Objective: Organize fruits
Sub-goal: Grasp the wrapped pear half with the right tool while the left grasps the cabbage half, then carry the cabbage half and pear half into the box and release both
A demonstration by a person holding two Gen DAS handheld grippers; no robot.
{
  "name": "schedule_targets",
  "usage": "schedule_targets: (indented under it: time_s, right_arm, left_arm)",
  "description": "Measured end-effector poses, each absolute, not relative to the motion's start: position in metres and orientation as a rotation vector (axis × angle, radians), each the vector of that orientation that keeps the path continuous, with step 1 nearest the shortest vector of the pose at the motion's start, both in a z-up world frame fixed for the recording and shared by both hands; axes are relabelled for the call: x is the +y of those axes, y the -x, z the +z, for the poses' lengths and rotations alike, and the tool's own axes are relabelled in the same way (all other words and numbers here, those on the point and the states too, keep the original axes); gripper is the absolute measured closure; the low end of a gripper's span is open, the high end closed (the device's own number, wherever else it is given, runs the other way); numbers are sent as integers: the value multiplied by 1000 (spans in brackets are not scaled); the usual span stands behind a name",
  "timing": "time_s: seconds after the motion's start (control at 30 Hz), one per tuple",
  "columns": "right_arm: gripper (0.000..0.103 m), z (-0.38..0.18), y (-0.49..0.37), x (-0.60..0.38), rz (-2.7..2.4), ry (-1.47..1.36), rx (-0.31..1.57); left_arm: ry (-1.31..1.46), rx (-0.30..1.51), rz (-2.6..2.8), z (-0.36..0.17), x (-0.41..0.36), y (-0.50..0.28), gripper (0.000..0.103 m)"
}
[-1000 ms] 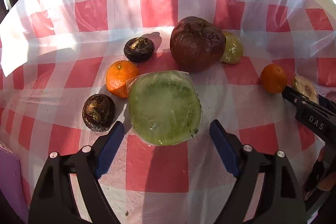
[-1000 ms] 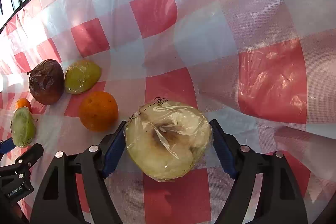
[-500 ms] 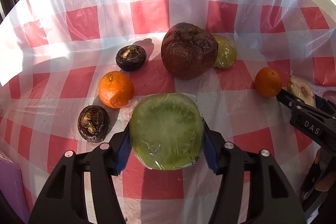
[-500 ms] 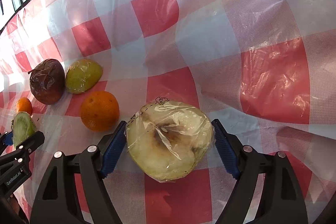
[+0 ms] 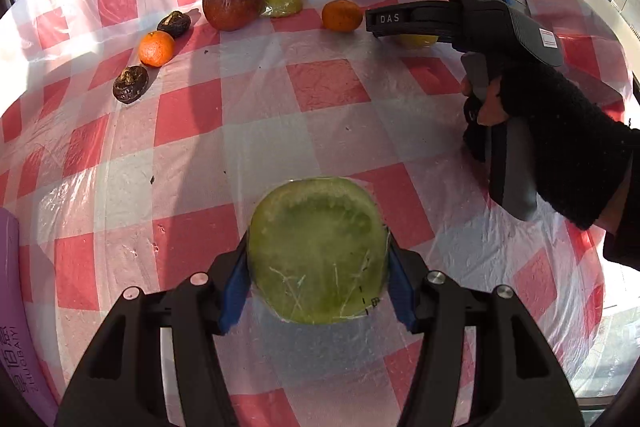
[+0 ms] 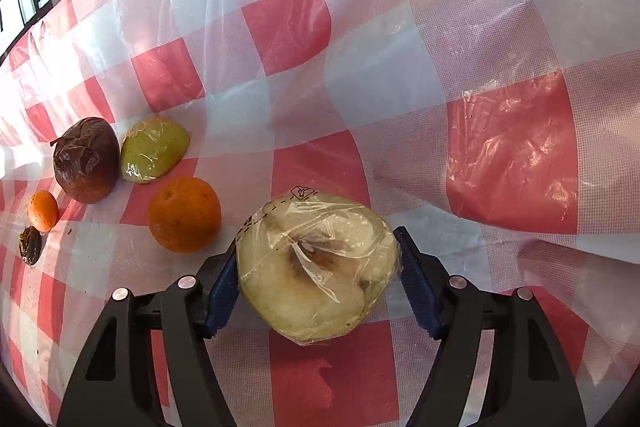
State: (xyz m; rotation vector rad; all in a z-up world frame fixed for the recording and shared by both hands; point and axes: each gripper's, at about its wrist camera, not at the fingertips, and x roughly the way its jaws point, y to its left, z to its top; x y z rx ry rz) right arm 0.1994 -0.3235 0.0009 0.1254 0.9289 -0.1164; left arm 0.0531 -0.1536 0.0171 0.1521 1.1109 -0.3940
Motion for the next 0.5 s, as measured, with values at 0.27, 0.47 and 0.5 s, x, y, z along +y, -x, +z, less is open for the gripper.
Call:
schedule_targets:
  time_s: [0.27, 0.47, 0.5]
  right_arm:
    - [39, 6, -156, -316, -153, -160, 950]
    - [39, 13, -71, -265, -104, -182, 1001]
    - [39, 14, -56, -253, -91, -180, 1012]
  left_arm:
    - [-237, 1111, -574, 26, -140, 37, 45]
    - [-221, 1109, -531, 31, -96, 42, 45]
    - [-221, 1101, -516, 32, -86, 40, 45]
